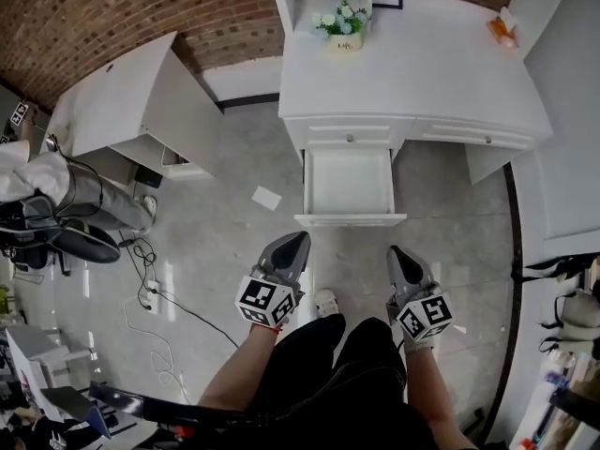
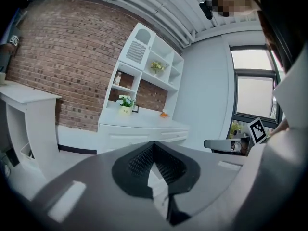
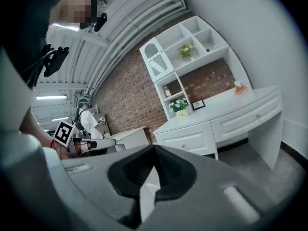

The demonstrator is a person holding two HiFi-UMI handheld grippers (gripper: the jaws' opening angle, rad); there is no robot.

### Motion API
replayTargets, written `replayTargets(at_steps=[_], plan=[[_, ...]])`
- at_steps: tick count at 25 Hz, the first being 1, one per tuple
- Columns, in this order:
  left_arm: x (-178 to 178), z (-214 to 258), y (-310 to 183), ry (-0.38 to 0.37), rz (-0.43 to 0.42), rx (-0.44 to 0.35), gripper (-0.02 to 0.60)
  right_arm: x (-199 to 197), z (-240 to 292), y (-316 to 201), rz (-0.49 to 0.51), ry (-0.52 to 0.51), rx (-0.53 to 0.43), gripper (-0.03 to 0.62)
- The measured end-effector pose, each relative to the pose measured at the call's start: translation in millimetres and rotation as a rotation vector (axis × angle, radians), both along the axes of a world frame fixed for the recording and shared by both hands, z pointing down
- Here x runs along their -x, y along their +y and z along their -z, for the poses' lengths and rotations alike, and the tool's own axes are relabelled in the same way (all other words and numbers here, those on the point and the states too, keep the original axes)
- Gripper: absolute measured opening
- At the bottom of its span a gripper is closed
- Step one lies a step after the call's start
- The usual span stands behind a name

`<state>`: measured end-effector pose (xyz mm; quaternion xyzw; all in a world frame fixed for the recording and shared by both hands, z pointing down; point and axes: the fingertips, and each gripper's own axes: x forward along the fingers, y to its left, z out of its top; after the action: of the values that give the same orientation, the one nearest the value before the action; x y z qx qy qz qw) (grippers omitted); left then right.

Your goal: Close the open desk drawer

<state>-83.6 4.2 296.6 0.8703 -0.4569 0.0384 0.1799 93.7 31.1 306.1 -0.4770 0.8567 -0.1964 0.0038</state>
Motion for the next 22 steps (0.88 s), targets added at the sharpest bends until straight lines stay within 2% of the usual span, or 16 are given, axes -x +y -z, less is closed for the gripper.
replayTargets(at_steps=[5, 12, 17, 22], plan=[[-5, -43, -17, 0.028, -0.029, 0.061, 0.003, 25, -38, -19, 0.036, -0.006, 0.061, -0.002], [-26, -126, -24, 0.065, -0.039, 0.154, 0.003, 35, -117, -34, 0.063, -0.056, 0.151, -0.002], [-42, -182, -34, 0.074, -0.061, 0.207, 0.003, 39, -194, -47, 0.110, 0.016, 0.247, -0.002], [-53, -234, -39, 0.084, -0.081, 0.270, 0.003, 55, -250, -57, 0.150, 0.072, 0.311, -0.002]])
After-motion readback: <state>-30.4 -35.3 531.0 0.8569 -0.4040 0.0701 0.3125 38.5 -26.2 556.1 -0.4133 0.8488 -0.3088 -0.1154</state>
